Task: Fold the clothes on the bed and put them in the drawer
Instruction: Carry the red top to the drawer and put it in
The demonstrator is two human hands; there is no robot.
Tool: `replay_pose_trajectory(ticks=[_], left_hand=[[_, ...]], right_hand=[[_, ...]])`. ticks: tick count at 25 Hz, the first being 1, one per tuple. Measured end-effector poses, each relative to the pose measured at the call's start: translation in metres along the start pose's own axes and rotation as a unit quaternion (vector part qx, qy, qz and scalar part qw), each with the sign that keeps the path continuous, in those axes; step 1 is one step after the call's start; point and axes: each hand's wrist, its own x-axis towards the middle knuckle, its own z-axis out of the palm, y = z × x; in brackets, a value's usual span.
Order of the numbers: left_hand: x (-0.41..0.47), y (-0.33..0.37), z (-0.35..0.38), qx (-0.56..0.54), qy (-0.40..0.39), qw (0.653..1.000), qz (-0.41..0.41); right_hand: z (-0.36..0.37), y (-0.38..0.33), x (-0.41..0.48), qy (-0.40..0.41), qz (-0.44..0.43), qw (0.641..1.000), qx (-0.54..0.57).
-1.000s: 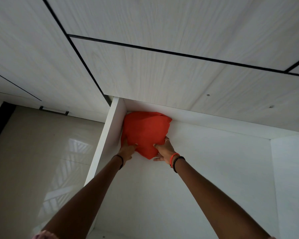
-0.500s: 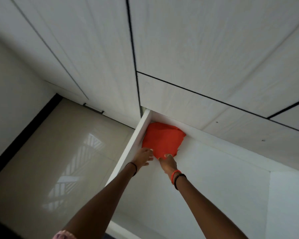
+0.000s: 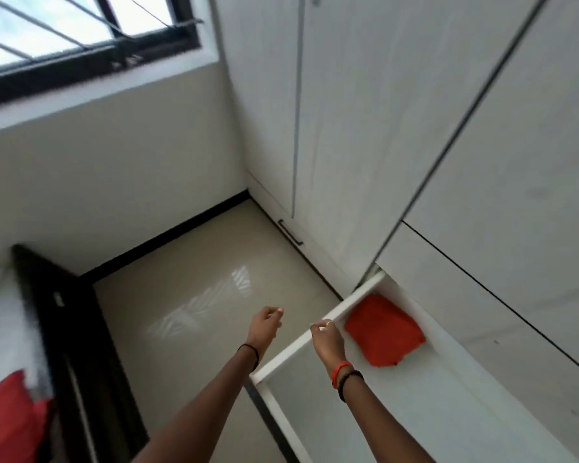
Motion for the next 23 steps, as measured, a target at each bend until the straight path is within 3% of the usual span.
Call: replay_pose_trajectory(ticks=[8,17,23], left_hand=[[-0.054,-0.050,-0.163,-0.118,0.169,0.977,-0.058],[-0.140,-0.135,-0.330,-0.222,0.274,0.933,-0.075],[-0.195,-0.216,-0.433,-0.291,0.311,0.901,-0.086]], right_hand=[[0.132,-0.062,-0.090,-0.116,-0.098,0.983,-0.098],[0.292,-0.062,-0.218,-0.223,-0.166,0.946,-0.167],[0.402,-0.033,-0.292,-0.272,-0.152,0.928,-0.201]])
